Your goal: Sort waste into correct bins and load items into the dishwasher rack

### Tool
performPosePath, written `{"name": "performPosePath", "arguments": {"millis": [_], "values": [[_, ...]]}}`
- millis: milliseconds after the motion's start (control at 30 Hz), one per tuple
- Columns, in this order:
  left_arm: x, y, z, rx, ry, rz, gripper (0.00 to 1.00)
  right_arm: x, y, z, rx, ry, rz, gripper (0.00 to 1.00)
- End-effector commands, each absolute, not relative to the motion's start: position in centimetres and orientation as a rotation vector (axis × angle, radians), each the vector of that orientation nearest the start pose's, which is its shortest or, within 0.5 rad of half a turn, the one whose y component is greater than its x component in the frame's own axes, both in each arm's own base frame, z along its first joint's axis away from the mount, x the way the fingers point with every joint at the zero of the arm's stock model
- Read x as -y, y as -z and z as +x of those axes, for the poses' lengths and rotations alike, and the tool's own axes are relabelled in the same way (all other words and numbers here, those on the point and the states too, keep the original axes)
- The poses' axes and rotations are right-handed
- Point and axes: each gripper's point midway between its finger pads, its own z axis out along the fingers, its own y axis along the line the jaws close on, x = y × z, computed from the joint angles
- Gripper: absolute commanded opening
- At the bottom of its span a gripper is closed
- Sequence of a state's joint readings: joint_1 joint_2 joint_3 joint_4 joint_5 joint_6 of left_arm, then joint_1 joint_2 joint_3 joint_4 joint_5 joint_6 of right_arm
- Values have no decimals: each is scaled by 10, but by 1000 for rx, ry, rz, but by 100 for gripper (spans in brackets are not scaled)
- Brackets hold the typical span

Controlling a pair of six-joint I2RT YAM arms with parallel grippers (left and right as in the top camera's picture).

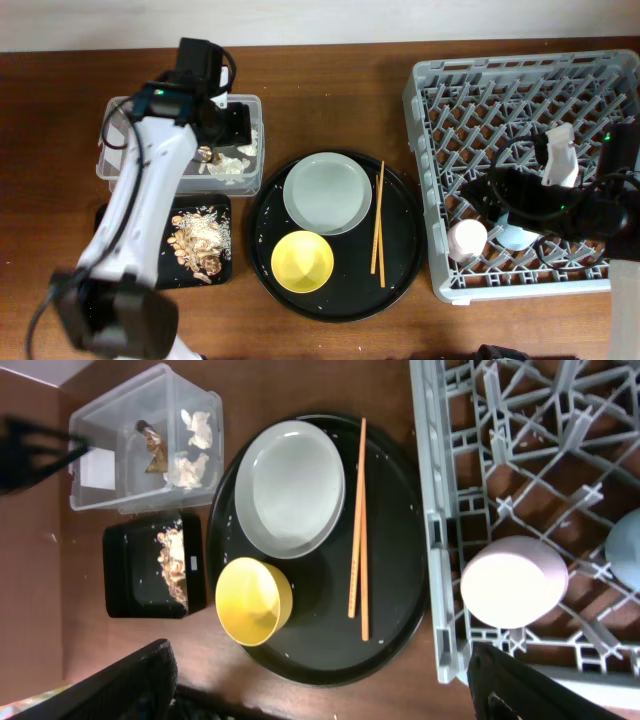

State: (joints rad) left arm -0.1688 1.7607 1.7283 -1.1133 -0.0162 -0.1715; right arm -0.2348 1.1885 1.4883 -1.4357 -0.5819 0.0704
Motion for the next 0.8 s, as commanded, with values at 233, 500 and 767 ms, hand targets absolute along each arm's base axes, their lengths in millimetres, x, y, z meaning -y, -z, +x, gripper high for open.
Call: {"name": "performPosePath", "arguments": {"millis": [233, 500, 767], "values": [[67, -335, 288, -2491, 113, 267, 99, -65, -316, 210, -2471, -577, -95, 98], [67, -336, 288, -2490, 113, 266, 100, -67, -304, 217, -2537, -601, -90, 98], [67, -336, 287, -2490, 113, 266, 99, -67, -298, 225, -2561, -607, -82, 98]]}}
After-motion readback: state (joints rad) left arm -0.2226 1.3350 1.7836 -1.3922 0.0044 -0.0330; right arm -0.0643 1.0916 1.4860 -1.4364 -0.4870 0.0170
